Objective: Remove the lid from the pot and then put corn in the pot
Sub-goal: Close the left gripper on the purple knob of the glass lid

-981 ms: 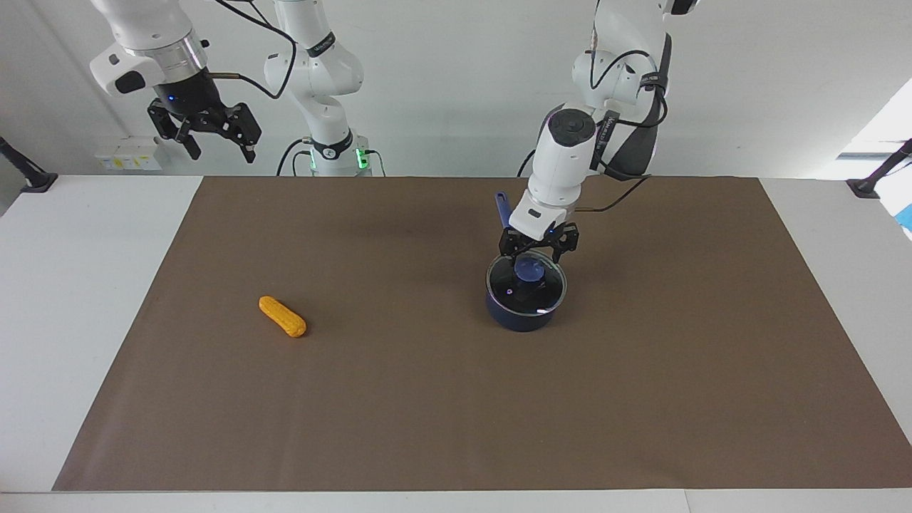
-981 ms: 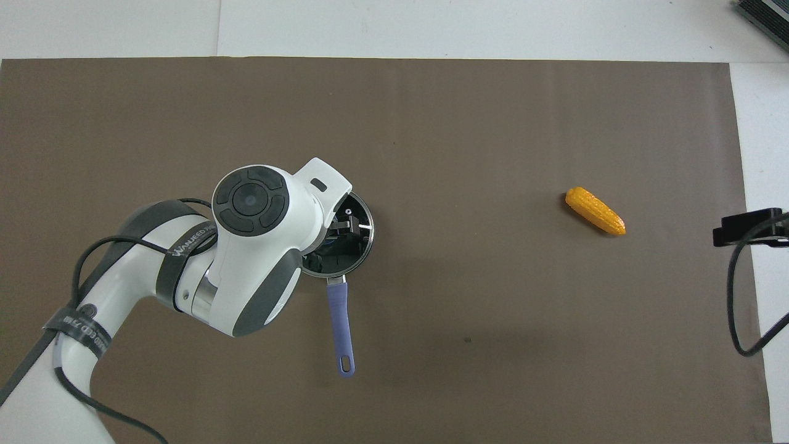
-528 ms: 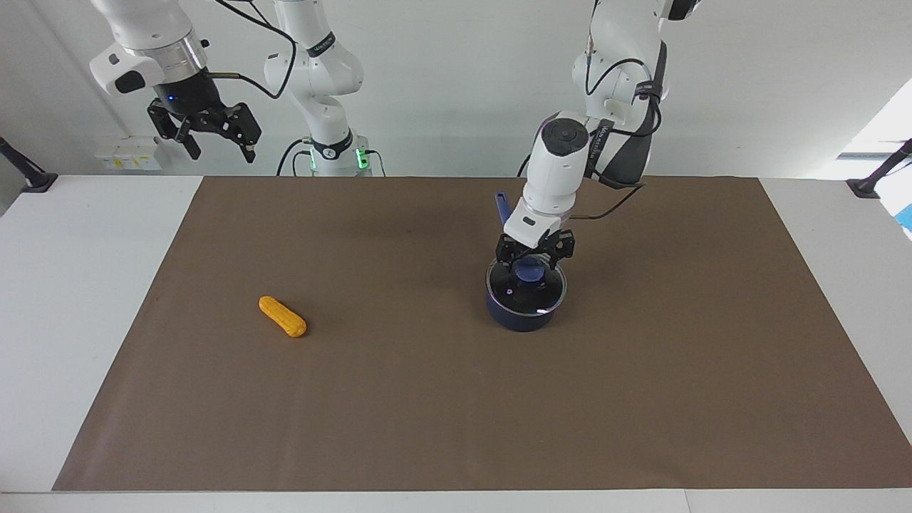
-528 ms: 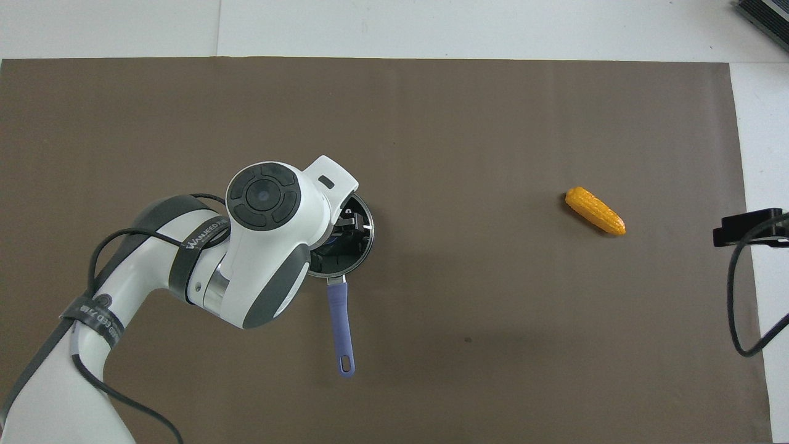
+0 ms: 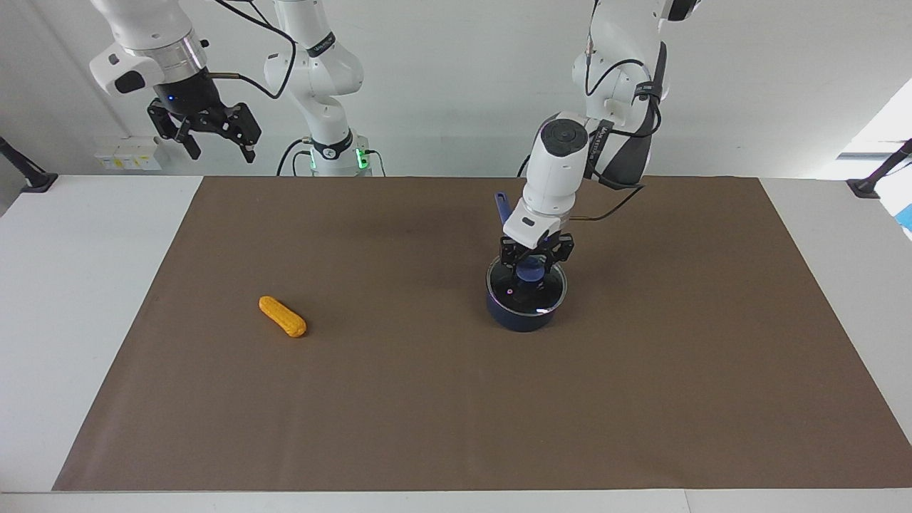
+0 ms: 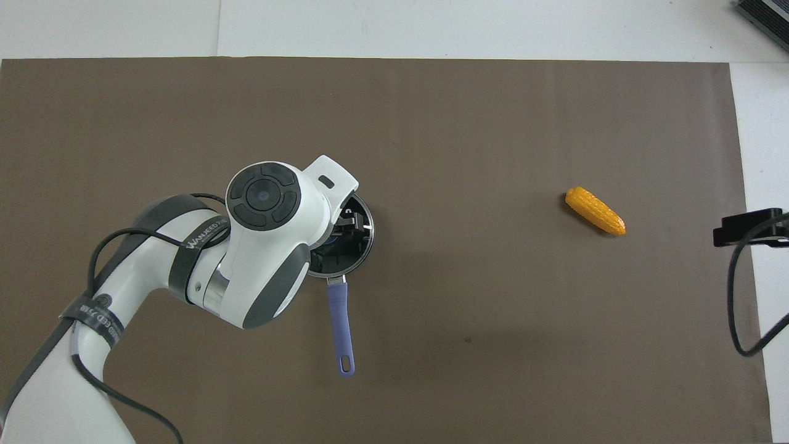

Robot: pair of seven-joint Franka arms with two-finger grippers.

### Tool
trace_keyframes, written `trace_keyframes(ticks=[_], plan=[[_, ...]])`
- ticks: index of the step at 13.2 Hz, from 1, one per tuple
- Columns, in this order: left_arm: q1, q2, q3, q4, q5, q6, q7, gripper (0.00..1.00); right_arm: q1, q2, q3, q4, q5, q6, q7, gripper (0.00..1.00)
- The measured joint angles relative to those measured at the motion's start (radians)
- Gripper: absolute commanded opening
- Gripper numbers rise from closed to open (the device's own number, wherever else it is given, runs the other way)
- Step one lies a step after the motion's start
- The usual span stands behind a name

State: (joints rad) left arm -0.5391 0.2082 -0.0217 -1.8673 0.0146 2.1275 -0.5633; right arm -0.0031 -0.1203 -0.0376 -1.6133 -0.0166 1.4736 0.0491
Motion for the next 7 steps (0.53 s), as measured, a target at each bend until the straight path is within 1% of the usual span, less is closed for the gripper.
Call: trace_keyframes(ticks=[1,7], plan=[[0.000,0.000,0.001,0.000,0.000,0.000,0.005,0.00,0.000,0.000,0.000,0.000,0.000,0.000,0.000,1.00],[-0.004,0.004,0.001,0.028,0.002,-0.003,0.012,0.00,-0.003,-0.004,0.000,0.006,0.000,0.000,-0.017,1.00]])
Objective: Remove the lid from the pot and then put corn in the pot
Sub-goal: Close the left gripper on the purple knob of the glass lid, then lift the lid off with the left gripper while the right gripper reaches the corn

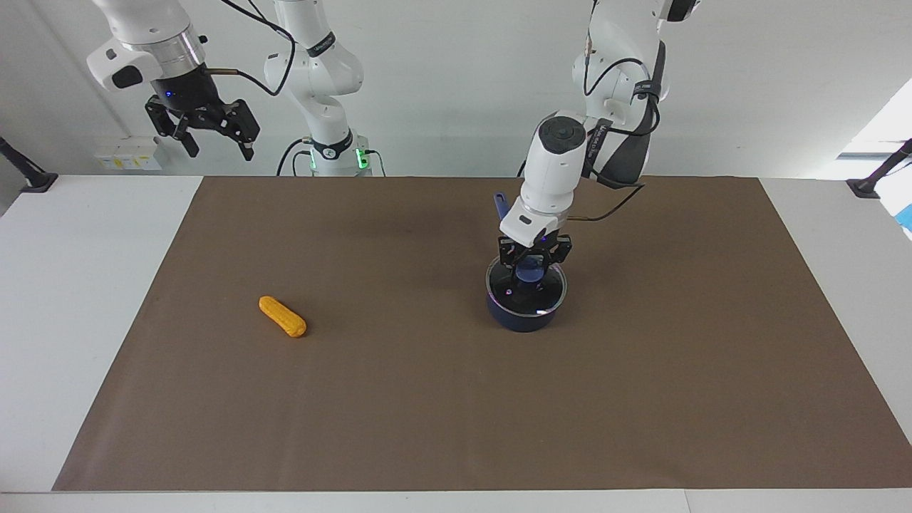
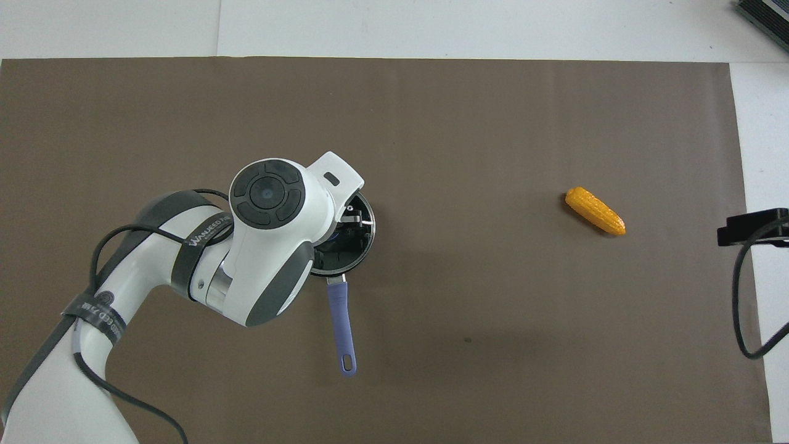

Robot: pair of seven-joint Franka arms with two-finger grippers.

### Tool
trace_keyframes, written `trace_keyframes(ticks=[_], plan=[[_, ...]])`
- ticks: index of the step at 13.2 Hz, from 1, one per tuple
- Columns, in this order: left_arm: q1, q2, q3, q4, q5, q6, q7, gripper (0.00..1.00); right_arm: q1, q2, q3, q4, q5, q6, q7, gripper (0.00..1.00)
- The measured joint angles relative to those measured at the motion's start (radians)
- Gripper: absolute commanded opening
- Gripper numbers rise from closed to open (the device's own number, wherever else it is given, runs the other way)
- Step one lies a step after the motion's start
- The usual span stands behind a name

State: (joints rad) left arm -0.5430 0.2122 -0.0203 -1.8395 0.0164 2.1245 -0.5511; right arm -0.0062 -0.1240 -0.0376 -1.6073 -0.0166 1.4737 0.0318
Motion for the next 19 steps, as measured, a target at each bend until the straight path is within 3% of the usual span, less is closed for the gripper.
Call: trace_keyframes(ticks=[2,7,15,19], plan=[[0.000,-0.001,0.002,0.044,0.000,-0.030,0.001,0.00,-0.002,0.002,-0.003,-0.020,0.000,0.006,-0.033,1.00],[0.038,-0.017,0.033,0.167,0.002,-0.186,0.121,0.00,-0.008,0.044,-0.006,-0.196,0.000,0.261,-0.194,1.00],[0.315,-0.048,0.043,0.157,0.003,-0.262,0.637,0.00,-0.012,0.280,-0.005,-0.281,0.000,0.564,-0.667,1.00],[0.423,-0.074,0.043,0.090,0.003,-0.253,0.781,0.00,0.003,0.373,0.003,-0.298,0.000,0.669,-0.746,1.00]])
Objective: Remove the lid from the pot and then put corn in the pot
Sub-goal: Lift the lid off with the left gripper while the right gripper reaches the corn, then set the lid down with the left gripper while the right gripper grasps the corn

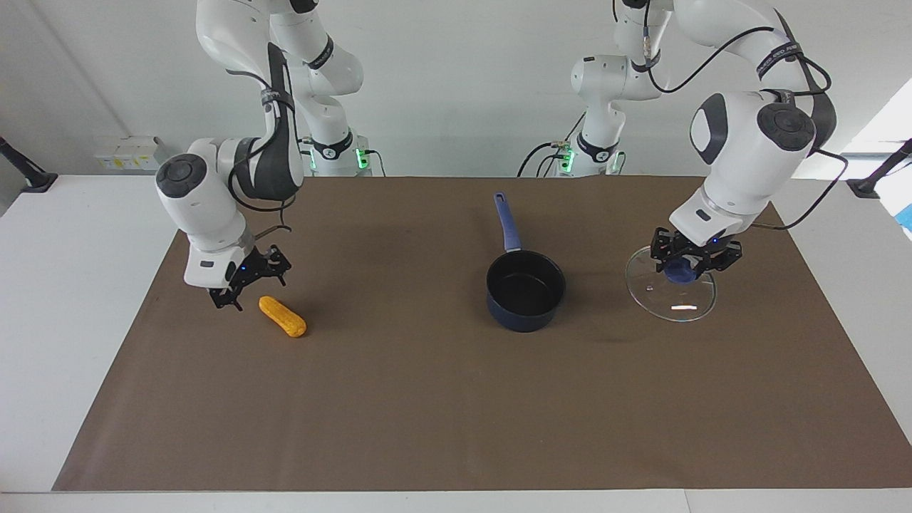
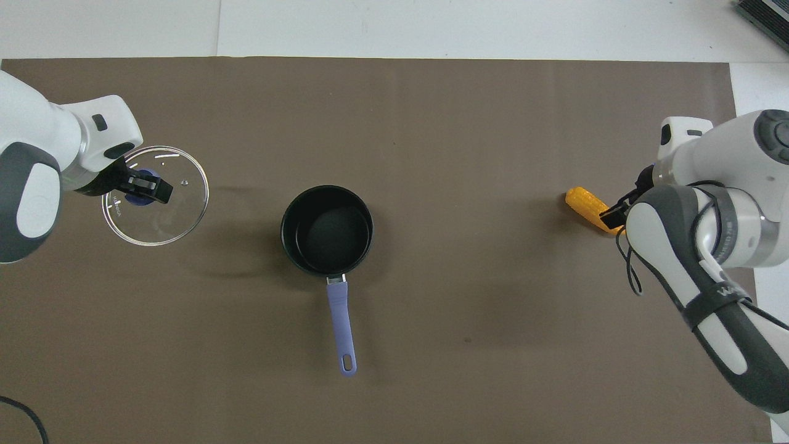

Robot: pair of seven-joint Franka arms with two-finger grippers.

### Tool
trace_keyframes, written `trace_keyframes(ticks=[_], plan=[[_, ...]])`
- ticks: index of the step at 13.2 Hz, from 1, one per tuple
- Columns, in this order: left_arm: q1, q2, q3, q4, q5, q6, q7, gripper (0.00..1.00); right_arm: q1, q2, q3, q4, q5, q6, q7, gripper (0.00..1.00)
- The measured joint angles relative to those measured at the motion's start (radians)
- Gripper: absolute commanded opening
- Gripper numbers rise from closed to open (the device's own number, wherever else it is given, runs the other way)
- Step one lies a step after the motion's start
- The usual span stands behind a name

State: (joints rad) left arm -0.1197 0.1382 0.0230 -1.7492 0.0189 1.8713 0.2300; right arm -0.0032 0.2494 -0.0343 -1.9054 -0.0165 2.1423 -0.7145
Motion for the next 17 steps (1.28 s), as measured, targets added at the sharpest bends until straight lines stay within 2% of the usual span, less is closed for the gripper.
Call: trace_keyframes(ticks=[4,10,11,12,13,17], plan=[[0.106,-0.030,0.001,-0.121,0.000,0.100,0.147,0.00,0.042,0.065,0.002,-0.010,0.000,0.059,-0.002,1.00],[0.226,-0.035,0.001,-0.336,0.000,0.341,0.216,0.00,0.025,0.095,-0.002,-0.046,0.000,0.129,-0.076,1.00],[0.234,-0.035,0.000,-0.379,0.000,0.399,0.218,0.02,0.024,0.101,-0.002,-0.052,0.000,0.140,-0.076,0.70],[0.238,-0.034,0.000,-0.422,0.000,0.459,0.218,0.53,0.025,0.103,-0.002,-0.055,0.000,0.142,-0.076,0.18],[0.241,-0.032,0.000,-0.463,0.000,0.513,0.218,1.00,0.024,0.103,-0.002,-0.056,0.000,0.142,-0.076,0.00],[0.243,-0.039,-0.003,-0.477,-0.004,0.557,0.219,1.00,0.019,0.103,-0.003,-0.054,0.000,0.142,-0.044,0.00]])
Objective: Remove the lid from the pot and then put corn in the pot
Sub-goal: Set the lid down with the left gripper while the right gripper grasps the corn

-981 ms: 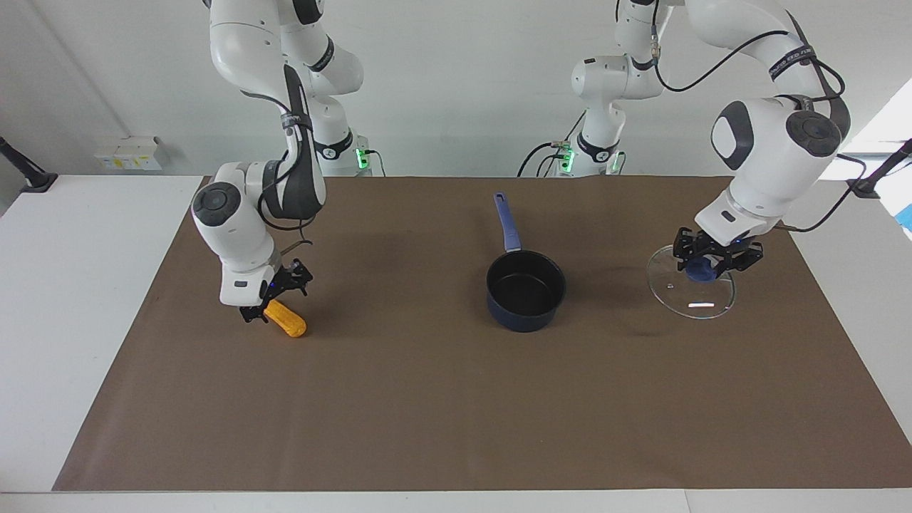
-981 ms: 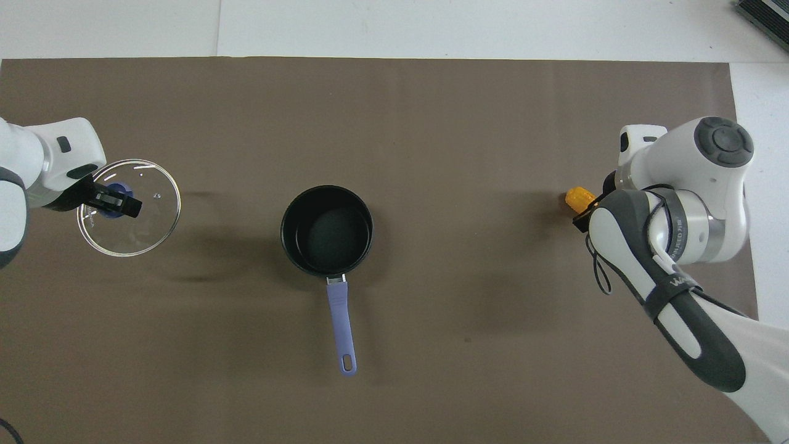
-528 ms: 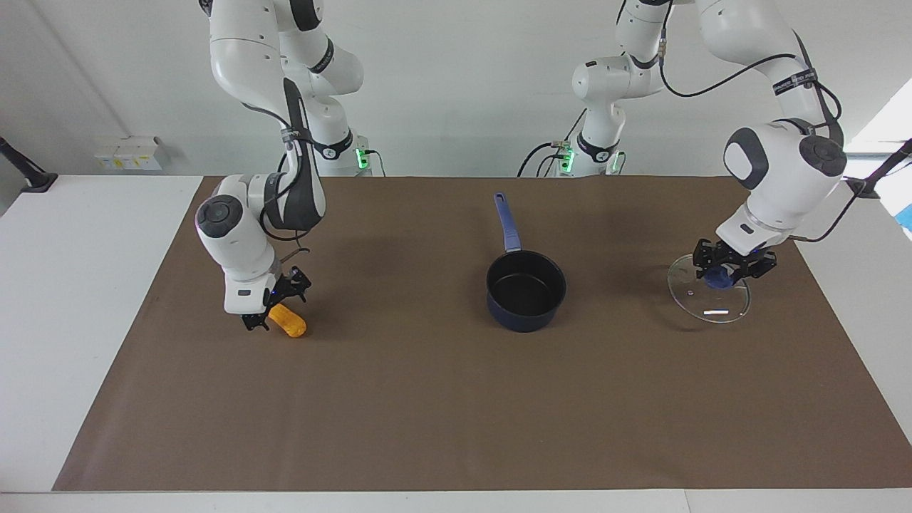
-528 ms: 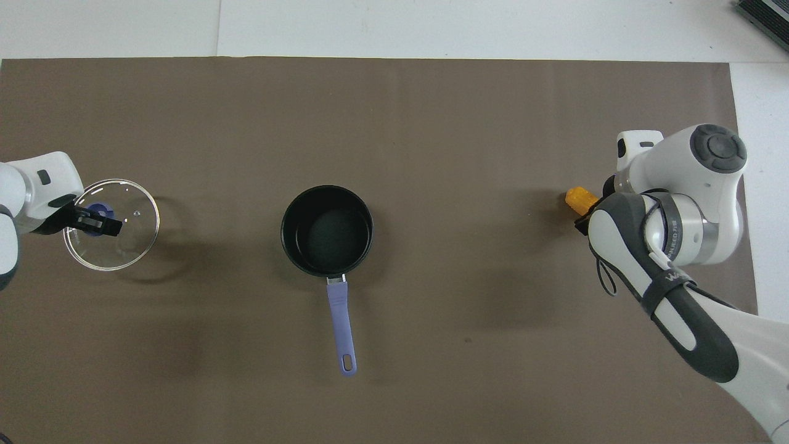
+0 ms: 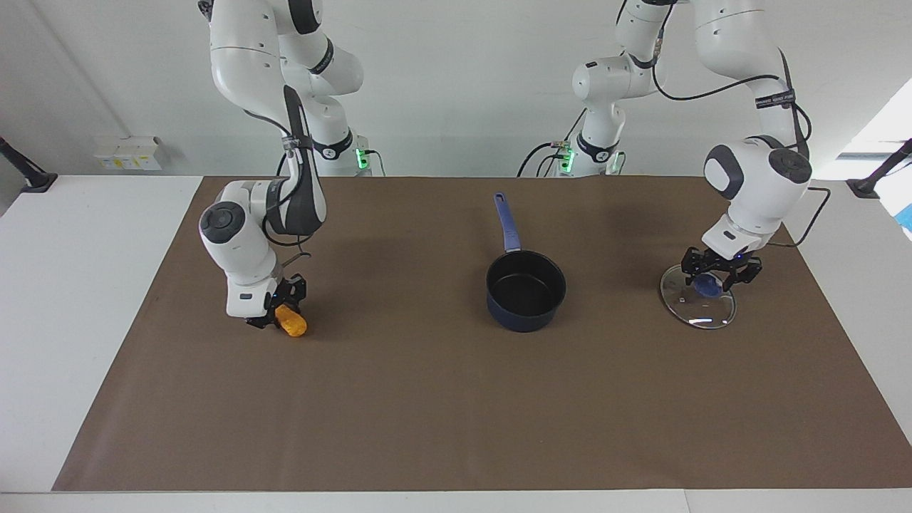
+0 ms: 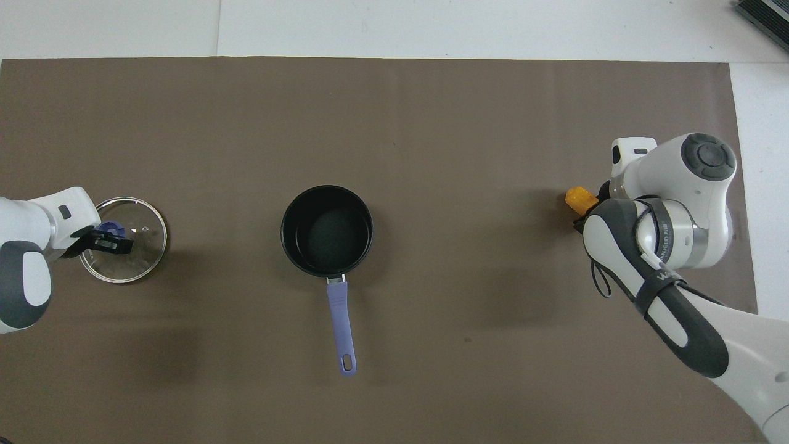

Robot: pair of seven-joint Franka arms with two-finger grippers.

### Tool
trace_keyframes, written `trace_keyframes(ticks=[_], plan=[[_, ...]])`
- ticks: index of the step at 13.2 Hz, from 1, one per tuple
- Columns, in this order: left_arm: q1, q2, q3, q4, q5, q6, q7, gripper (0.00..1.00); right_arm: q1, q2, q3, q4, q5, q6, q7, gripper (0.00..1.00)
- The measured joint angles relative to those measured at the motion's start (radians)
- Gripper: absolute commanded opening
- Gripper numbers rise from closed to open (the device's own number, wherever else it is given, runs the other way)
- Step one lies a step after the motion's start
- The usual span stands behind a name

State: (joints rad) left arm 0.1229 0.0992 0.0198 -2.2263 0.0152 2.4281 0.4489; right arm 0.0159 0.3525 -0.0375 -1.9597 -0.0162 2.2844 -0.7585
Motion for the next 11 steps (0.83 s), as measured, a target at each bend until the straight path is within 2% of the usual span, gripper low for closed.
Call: trace_keyframes(ticks=[2,6,9,11], plan=[[0.000,0.004,-0.004,0.022,0.000,0.001,0.000,1.00,-0.004,-0.001,0.000,0.013,0.000,-0.015,0.030,0.00],[-0.005,0.006,-0.024,0.109,0.000,-0.045,-0.040,1.00,-0.005,-0.046,0.003,0.115,0.001,-0.163,0.156,0.00],[-0.049,-0.009,-0.031,0.165,0.000,-0.103,-0.190,1.00,0.006,-0.137,0.009,0.152,0.001,-0.266,0.270,0.00],[-0.089,-0.016,-0.032,0.237,0.000,-0.220,-0.337,1.00,0.007,-0.171,0.036,0.198,0.002,-0.350,0.361,0.00]])
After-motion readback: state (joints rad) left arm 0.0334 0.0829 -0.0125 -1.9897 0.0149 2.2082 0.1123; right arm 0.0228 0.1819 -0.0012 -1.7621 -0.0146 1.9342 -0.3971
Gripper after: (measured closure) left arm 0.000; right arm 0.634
